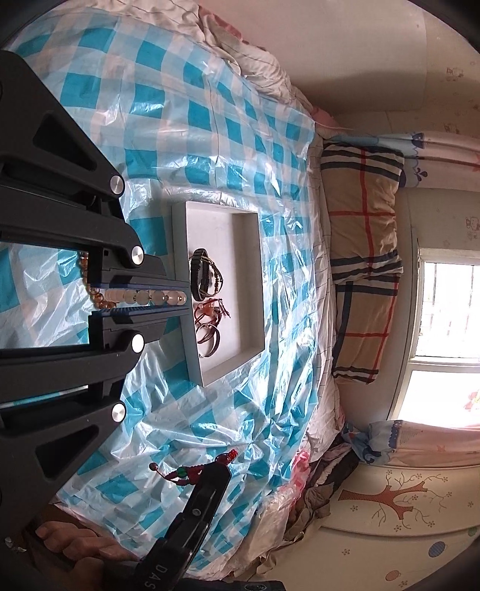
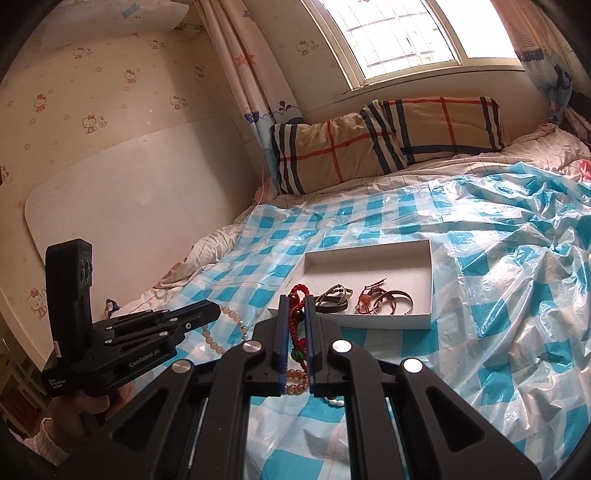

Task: Organize jewelry
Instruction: 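Lift both held bracelets and carry them over the white tray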

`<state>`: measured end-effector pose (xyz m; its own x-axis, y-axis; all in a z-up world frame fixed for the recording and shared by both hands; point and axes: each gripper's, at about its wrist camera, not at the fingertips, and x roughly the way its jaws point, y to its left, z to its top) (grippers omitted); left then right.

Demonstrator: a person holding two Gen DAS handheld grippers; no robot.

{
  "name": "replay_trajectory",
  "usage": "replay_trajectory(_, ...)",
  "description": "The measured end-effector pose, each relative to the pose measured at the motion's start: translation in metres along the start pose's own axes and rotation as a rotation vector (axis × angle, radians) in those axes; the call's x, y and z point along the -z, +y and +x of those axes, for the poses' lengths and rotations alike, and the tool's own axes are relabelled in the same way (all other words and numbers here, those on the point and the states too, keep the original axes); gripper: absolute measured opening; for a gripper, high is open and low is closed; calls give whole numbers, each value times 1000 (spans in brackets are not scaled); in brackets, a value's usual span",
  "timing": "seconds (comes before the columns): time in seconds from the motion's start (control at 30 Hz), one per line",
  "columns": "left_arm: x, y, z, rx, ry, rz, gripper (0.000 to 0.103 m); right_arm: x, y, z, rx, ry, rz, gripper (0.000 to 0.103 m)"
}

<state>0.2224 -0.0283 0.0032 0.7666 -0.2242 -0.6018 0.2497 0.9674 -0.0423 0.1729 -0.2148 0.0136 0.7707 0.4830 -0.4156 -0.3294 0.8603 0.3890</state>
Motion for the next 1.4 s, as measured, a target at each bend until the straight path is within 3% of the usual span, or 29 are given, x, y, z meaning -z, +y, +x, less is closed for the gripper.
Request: replay_trajectory(1.4, -13, 9, 33, -15, -13, 11, 7, -12, -8, 45, 3, 1, -23, 9)
